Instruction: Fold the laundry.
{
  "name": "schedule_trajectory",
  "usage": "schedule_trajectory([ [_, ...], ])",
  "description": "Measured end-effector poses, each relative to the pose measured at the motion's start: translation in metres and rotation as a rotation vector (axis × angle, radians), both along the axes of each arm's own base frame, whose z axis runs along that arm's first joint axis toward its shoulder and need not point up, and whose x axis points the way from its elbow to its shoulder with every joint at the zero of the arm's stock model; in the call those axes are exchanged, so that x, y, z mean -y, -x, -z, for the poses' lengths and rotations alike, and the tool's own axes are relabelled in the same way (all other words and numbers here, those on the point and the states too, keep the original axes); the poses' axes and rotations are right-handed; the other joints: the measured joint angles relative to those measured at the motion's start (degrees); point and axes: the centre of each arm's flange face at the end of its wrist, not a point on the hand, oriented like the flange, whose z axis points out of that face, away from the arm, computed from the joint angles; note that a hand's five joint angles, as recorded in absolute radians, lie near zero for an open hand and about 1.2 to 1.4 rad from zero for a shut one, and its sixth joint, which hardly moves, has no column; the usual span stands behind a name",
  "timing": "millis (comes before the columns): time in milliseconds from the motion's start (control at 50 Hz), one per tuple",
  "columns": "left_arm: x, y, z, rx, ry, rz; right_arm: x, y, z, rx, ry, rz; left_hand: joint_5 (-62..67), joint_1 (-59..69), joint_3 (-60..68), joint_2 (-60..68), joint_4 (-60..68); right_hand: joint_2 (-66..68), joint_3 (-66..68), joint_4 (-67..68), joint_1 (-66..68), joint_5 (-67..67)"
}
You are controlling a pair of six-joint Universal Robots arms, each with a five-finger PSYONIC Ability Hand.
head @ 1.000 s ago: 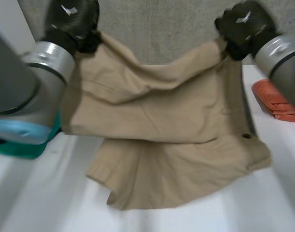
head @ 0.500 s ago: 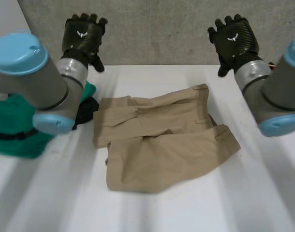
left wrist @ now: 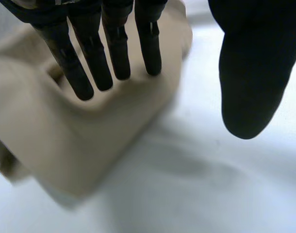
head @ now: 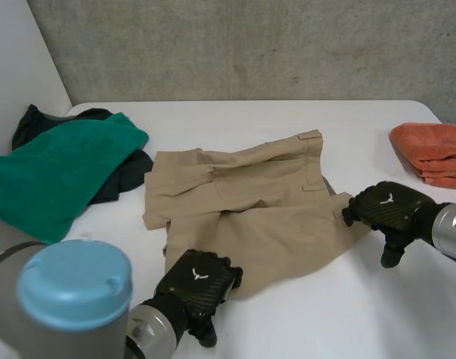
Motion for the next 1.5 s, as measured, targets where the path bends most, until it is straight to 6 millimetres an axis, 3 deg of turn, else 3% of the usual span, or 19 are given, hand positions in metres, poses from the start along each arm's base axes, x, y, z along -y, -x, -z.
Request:
schedule_trajectory([
  [60, 0.007, 0.0, 0.007, 0.017, -0.028, -0.024, 0.001, 0.0, 0.007, 0.004, 0.0, -0.024, -1.33, -1.22, -1.01, -1.03, -1.32, -3.47, -3.56, -3.85, -2.95, -3.11],
  [80, 0.018, -0.001, 0.013, 0.023, -0.038, -0.056, 0.005, -0.001, 0.015, 0.012, 0.01, -0.043, -5.26, -4.1, -5.07, -4.95, -5.12, -6.45, -7.37, -7.86, -6.2, -6.65],
  [220, 0.05, -0.001, 0.018, -0.012, 0.033, -0.146, 0.022, -0.006, 0.036, 0.031, 0.081, -0.065, -5.26, -4.1, -5.19, -4.97, -5.12, -6.45, -7.52, -8.06, -6.24, -6.87],
  [380, 0.069, 0.002, 0.025, 0.0, 0.115, -0.192, 0.041, -0.008, 0.052, 0.036, 0.133, -0.063, -5.26, -4.1, -5.19, -4.97, -5.35, -6.25, -5.33, -5.75, -4.6, -4.15],
  [480, 0.076, 0.006, 0.03, 0.034, 0.156, -0.181, 0.051, -0.012, 0.058, 0.058, 0.131, -0.053, -5.26, -4.1, -5.19, -4.97, -5.36, 7.71, 7.8, 7.17, 3.23, 6.83],
  [660, 0.086, 0.012, 0.03, 0.023, 0.238, -0.184, 0.06, -0.027, 0.061, 0.113, 0.135, -0.049, -3.63, -3.9, -4.42, -4.23, -4.04, 17.14, 17.12, 16.74, 12.59, 16.05],
  [760, 0.089, 0.012, 0.033, 0.037, 0.266, -0.186, 0.062, -0.035, 0.062, 0.126, 0.146, -0.046, 6.15, 7.33, 5.58, 5.72, 5.97, 27.61, 27.24, 27.05, 20.42, 26.25],
  [840, 0.092, 0.01, 0.04, 0.074, 0.281, -0.177, 0.062, -0.041, 0.063, 0.126, 0.152, -0.038, 23.9, 24.35, 22.76, 23.54, 24.1, 39.18, 39.23, 39.2, 26.8, 38.01],
  [940, 0.095, 0.009, 0.043, 0.094, 0.285, -0.173, 0.061, -0.041, 0.063, 0.119, 0.151, -0.026, 37.35, 35.51, 34.49, 36.07, 37.74, 39.25, 39.85, 39.83, 26.81, 38.91],
  [1040, 0.097, 0.007, 0.038, 0.091, 0.298, -0.18, 0.059, -0.04, 0.06, 0.113, 0.137, -0.014, 40.87, 37.59, 37.75, 39.46, 41.79, 33.97, 34.15, 33.93, 26.42, 34.62],
  [1060, 0.099, 0.007, 0.032, 0.08, 0.31, -0.186, 0.056, -0.038, 0.056, 0.116, 0.119, -0.004, 40.87, 37.83, 38.23, 39.84, 41.86, 18.43, 18.6, 18.44, 15.86, 20.16],
  [1120, 0.102, 0.006, 0.02, 0.059, 0.333, -0.196, 0.053, -0.036, 0.05, 0.129, 0.091, 0.012, 40.87, 38.11, 38.85, 40.55, 42.38, 12.5, 12.35, 12.17, 9.72, 13.75],
  [1300, 0.116, 0.001, 0.002, 0.021, 0.365, -0.231, 0.05, -0.036, 0.044, 0.162, 0.033, 0.029, 40.87, 38.14, 38.85, 40.73, 42.38, 11.38, 10.42, 10.09, 7.63, 11.48],
  [1500, 0.116, 0.0, -0.005, -0.004, 0.347, -0.22, 0.063, -0.04, 0.06, 0.164, 0.069, 0.025, 40.87, 38.14, 38.85, 40.73, 42.38, 15.11, 15.4, 15.1, 11.08, 15.18],
])
